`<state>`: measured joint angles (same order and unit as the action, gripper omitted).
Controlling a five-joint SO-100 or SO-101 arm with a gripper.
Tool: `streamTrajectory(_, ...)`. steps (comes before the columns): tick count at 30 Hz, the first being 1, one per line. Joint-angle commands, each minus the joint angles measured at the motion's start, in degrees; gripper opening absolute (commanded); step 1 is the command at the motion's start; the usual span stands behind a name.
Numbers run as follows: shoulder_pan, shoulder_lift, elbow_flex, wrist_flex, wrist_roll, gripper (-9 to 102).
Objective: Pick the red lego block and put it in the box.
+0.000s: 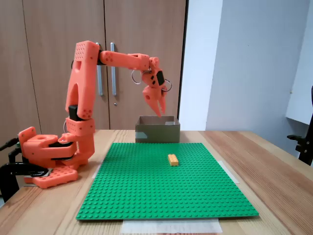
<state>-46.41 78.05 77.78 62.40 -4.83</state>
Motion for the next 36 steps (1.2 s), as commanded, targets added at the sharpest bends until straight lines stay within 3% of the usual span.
streamTrajectory(1,1.05,7.03,2.2,-1.67,-0.88,9)
streamTrajectory(18,13.1,30.23,19.78,-4.39,-4.13,-1)
streamTrajectory(36,31.46,53.7,40.25,-9.49,-2.99,-1)
